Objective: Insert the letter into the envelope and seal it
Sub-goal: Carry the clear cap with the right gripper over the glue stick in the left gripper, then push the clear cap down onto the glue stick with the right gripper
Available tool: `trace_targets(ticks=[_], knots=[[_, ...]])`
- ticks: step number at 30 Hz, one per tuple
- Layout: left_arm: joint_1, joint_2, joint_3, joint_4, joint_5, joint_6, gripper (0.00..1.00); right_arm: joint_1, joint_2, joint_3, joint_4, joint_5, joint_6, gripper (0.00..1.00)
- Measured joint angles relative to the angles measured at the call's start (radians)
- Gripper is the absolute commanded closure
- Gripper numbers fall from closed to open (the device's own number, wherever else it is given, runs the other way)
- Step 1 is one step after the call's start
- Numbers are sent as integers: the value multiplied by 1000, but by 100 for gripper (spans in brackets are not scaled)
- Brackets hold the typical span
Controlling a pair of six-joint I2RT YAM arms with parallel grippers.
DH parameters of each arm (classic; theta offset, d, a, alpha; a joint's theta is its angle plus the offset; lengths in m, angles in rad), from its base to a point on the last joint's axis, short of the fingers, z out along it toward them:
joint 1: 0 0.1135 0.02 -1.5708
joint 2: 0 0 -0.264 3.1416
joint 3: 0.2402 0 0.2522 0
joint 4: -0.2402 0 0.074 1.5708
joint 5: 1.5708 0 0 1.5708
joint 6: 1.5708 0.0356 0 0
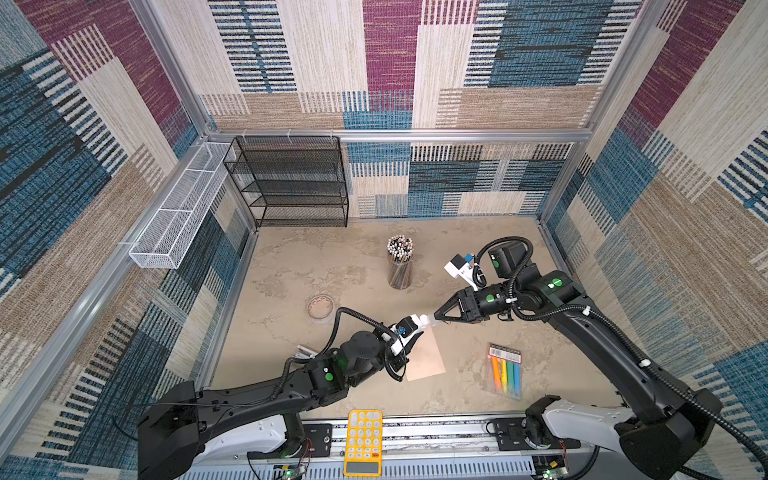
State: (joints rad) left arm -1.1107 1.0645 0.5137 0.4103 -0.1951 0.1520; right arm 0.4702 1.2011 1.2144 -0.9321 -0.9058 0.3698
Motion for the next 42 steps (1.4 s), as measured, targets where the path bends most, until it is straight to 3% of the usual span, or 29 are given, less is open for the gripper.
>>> trace_targets(ticks=[27,42], knots=[[2,53,27,4,19,0,100,12,10,-9,18,17,15,70],[2,85,53,-15,45,0,100,35,50,56,-11,102,10,70]])
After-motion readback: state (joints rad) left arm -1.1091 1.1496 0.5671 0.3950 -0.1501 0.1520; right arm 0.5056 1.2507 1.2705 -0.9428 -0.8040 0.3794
